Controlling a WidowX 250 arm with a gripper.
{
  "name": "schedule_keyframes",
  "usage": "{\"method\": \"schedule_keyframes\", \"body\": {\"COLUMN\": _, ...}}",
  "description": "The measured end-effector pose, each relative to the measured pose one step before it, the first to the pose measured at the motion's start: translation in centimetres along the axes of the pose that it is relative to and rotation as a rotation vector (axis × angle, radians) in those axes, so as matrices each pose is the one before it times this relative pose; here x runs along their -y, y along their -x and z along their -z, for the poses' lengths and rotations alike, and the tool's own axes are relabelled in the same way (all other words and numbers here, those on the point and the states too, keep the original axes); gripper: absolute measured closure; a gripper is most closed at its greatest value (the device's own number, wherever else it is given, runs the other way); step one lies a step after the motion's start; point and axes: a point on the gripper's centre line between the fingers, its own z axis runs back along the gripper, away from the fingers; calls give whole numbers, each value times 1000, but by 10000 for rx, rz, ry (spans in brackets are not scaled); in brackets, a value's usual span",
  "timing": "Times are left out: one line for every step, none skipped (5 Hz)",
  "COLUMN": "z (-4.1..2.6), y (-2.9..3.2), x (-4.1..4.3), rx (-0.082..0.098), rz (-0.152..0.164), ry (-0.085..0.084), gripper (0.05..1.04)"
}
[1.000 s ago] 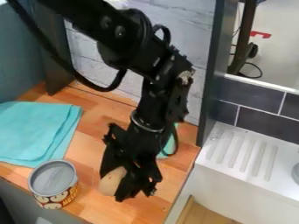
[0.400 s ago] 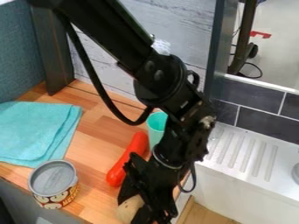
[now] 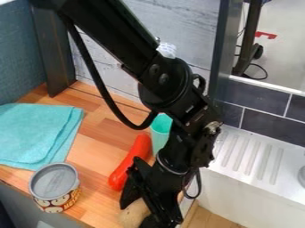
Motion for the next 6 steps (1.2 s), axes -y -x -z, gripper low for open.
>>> {"method": "schedule_keyframes", "body": {"z": -719, "y": 166, "x": -890, "rx": 256, "rz": -417, "ry": 210, "gripper": 77}}
{"method": "schedule_keyframes", "body": {"z": -1423, "y": 481, "x": -712, "rx": 302, "rz": -596, "ry": 550, "gripper": 81}}
{"method": "schedule_keyframes", "body": {"z": -955, "y": 17, "x": -558, "rx": 291, "rz": -274, "ry": 374, "gripper": 81}}
{"method": "schedule_keyframes", "body": {"z": -1885, "y": 339, "x": -575, "rx": 634, "rz": -168, "ry": 353, "gripper": 81}}
{"method": "schedule_keyframes", "body": {"z": -1630, "y": 836, "x": -1853, "rx": 355, "rz": -500, "ry": 128, "gripper": 81}}
{"method": "schedule_keyframes", "body": {"z": -556, "y": 930, "x": -2190, "rx": -90, "rz": -510, "ry": 1, "gripper": 81}}
